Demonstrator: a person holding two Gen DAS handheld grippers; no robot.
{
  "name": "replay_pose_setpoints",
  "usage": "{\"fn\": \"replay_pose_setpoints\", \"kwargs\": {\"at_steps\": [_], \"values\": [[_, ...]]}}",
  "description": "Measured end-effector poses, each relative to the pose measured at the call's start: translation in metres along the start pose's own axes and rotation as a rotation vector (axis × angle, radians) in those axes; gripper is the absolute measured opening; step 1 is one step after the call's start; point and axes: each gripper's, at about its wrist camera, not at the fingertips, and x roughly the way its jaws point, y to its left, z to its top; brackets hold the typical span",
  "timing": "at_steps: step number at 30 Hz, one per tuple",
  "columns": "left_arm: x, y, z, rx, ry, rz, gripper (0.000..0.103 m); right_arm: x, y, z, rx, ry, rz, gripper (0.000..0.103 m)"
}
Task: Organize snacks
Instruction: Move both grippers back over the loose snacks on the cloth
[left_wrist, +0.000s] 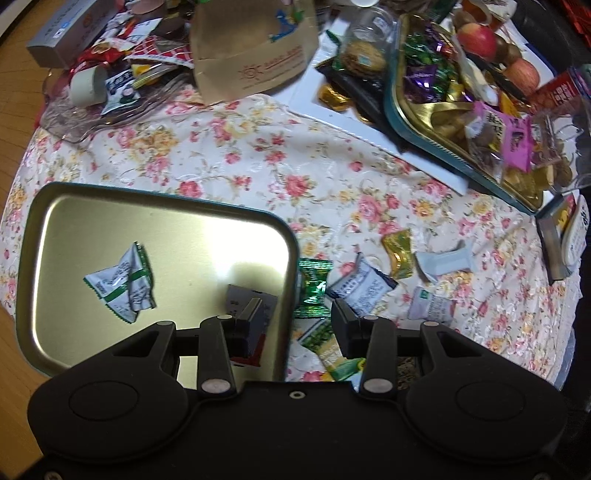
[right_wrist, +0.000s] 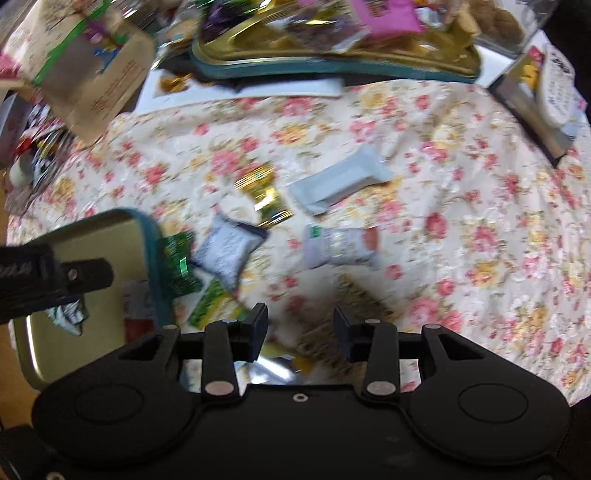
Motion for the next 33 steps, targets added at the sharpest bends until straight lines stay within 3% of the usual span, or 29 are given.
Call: {"fn": "replay_pose_setpoints", "kwargs": {"at_steps": [5, 11, 19, 23, 33], "values": [[-0.004, -0.017, 0.002, 0.034, -0.007, -0.029, 0.049, -0.010, -0.044, 0.019, 0.147, -0.042, 0.002, 0.043], [-0.009, -0.046, 0.018, 0.067, -0.046, -0.011, 0.046, -0.017, -0.092, 0.046, 0.282, -0.067, 0.019, 0.043], [0.004, -0.070, 0.025, 0.138, -0.024, -0.018, 0.046, -0.007, -0.112, 0.066, 0.391, -0.069, 0.056, 0.043], [0.006, -0.067, 0.026, 0.133, -0.016, -0.016, 0.046, 0.003, -0.099, 0.070, 0.371, -0.061, 0.079, 0.043], [0.005, -0.057, 0.031, 0.101, -0.005, -0.029, 0.046, 0.033, -0.044, 0.054, 0.131, 0.019, 0.076, 0.043]]}}
